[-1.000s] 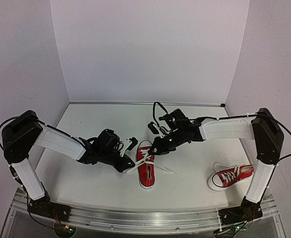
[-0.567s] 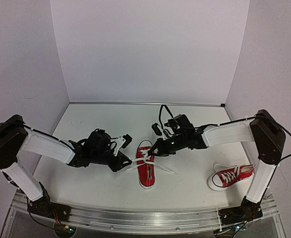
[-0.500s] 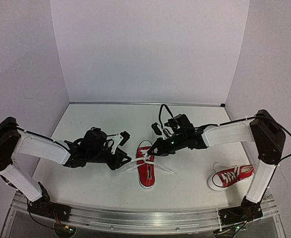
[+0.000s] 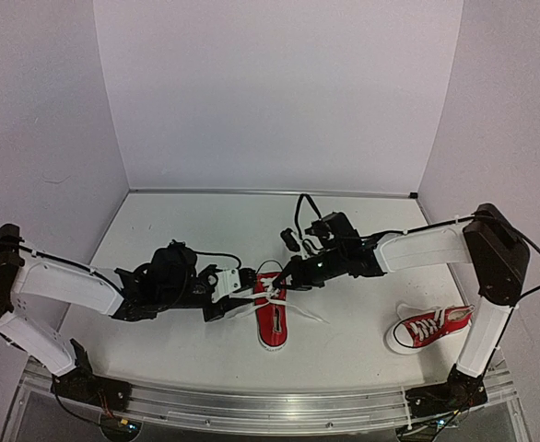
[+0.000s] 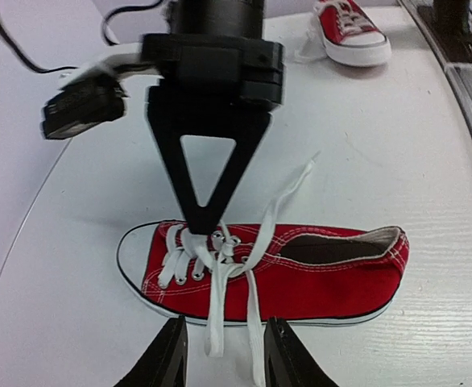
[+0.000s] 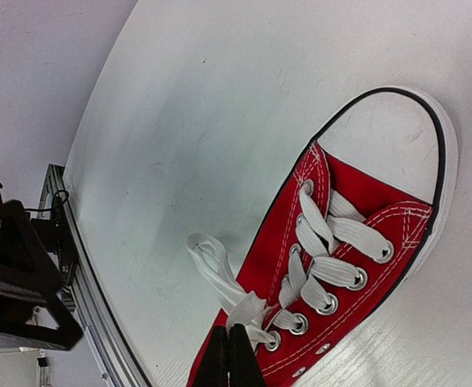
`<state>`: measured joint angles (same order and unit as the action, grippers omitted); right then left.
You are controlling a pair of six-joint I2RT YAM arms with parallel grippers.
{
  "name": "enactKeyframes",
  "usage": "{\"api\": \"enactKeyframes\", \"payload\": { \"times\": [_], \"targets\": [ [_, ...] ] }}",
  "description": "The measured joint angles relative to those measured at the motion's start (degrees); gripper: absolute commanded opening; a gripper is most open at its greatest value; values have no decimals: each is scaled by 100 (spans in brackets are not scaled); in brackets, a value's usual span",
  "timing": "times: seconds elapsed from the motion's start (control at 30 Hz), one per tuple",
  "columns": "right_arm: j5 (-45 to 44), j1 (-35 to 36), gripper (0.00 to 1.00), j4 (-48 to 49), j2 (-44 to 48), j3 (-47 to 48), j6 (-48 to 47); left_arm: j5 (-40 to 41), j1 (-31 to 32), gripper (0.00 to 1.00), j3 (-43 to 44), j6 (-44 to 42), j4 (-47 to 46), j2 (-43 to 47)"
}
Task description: Tie the shoes
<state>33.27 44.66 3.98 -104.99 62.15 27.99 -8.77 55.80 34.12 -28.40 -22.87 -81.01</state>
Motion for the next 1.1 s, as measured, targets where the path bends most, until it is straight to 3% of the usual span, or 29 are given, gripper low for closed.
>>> {"api": "enactKeyframes", "payload": {
  "times": [0.33, 0.83, 1.1],
  "targets": [
    [180, -70, 0, 14, -2, 0, 63, 116, 345, 20, 799, -1194, 105, -1249],
    [314, -93, 0, 29, -4, 0, 65, 442, 345, 17, 1275, -1371, 208, -2044],
    [364, -103, 0, 29, -6, 0, 63, 659, 345, 6, 1336, -1358, 183, -2071]
  ]
}}
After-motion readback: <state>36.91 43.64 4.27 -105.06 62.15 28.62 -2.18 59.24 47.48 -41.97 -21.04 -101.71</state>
